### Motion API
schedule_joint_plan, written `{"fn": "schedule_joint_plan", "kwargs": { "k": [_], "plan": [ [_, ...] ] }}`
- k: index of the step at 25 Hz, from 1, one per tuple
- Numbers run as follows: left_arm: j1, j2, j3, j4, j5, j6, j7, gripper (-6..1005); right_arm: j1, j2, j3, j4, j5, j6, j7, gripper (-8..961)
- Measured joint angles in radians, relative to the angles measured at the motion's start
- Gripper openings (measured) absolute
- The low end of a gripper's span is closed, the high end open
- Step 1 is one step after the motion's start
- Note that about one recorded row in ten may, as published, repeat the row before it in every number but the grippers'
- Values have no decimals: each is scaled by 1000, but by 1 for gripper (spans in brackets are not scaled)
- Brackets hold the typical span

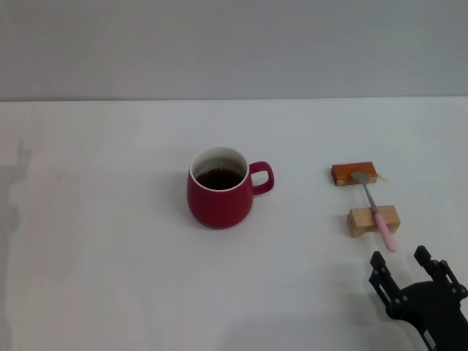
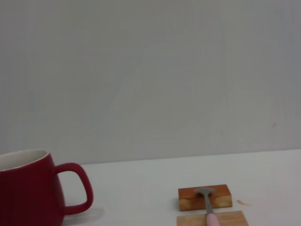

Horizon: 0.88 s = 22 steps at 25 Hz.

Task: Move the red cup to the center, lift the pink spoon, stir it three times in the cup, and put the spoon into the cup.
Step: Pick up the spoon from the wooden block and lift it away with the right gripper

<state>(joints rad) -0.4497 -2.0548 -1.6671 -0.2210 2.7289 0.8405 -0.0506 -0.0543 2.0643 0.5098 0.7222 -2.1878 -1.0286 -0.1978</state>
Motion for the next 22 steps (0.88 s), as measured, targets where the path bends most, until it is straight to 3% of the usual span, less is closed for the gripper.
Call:
{"fn": "schedule_joint_plan", "kwargs": {
  "k": [22],
  "plan": [
    [-9, -1, -25, -2, -2, 0, 0, 839, 75, -12, 44, -7, 4, 81, 0, 717]
  ]
}}
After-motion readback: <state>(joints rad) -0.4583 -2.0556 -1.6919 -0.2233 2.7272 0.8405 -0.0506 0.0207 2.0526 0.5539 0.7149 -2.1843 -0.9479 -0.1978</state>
